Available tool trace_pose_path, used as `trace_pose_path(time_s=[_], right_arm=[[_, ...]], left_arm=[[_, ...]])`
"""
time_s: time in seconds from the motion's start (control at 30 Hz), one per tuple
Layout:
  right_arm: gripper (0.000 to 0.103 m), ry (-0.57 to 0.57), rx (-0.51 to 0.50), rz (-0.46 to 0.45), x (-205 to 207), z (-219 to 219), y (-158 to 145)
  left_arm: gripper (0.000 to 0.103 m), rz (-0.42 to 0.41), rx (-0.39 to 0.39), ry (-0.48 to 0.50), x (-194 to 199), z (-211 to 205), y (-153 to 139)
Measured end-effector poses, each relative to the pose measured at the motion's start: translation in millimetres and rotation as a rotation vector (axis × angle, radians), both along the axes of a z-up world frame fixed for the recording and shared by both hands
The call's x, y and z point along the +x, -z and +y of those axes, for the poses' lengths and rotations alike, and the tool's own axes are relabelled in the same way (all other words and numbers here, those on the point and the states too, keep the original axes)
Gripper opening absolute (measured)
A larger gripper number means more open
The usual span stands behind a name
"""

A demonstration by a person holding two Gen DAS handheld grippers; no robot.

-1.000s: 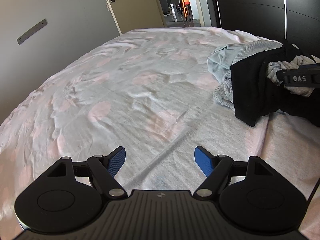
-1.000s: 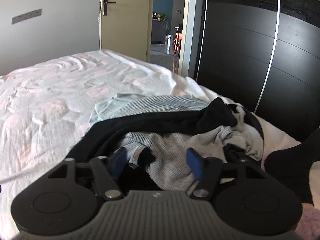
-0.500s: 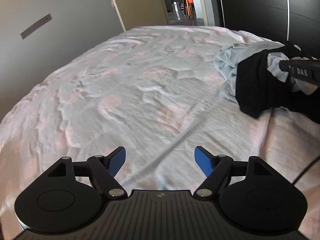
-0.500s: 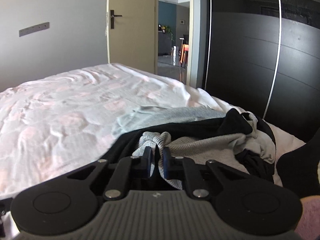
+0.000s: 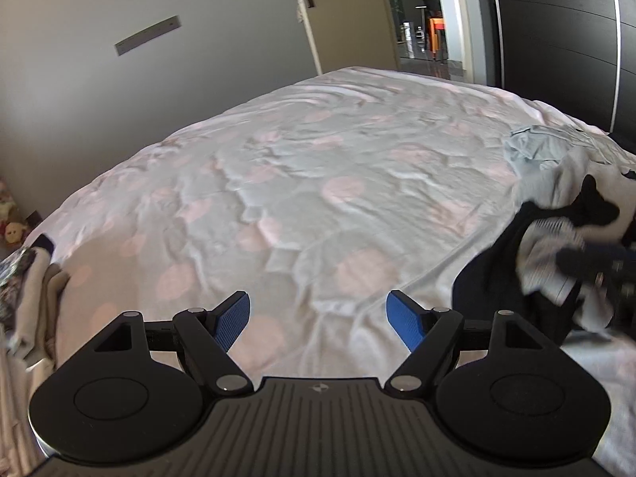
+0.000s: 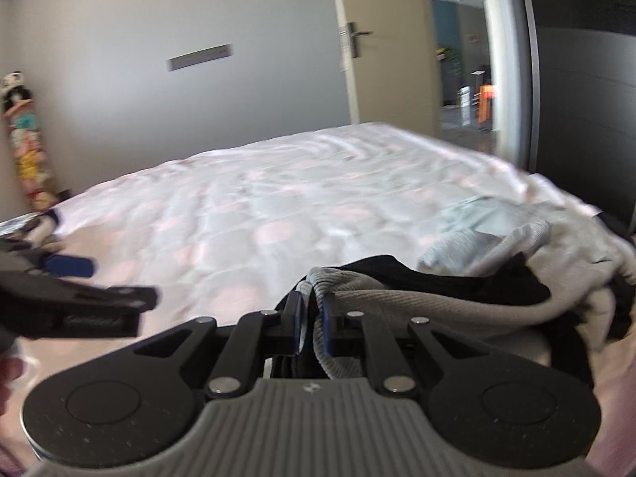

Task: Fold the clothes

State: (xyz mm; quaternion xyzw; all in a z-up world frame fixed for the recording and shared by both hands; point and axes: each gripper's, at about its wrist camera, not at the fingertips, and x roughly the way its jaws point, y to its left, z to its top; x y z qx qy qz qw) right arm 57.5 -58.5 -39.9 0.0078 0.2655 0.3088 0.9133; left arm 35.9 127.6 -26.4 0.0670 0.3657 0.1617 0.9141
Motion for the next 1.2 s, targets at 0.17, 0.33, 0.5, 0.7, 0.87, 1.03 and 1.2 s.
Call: trace_pose_path(time_s=[0.17,0.33,0.5,0.7,0.87,1.03,1.2], right_arm=[[0.012,-0.175,0.04,0.017,-47,32,-9],[0.012,-0.276,0.09,0.017,-70,49,-22],[0.012,-0.21,0.025,0.049,-57,60,-8],[0.023,-0.104,-0.049,0.118,-26,53,33],[0.038,-0.099,0.012,0.16,-22,31,31],[0.048,-0.107,0.009,0.128,-34,8,25],[0.049,-0.153,-0.058,0.133,-44,1,36]], left_arm=[[0.075,0.004,-0.012,-0.035,-48,27,-11],[0.075,-0.007,-0.044,-0.081,-85,48,-14],[0.075,-0.012,-0.104,-0.096,-100,60,-11],[0.075,0.009,-0.164,-0.026,-95,54,3],[0.075,0.051,-0.217,0.052,-89,45,20],[0.075,0.065,-0.257,0.104,-87,38,30],[0.075,0.095,-0.301,0.102,-75,35,44]])
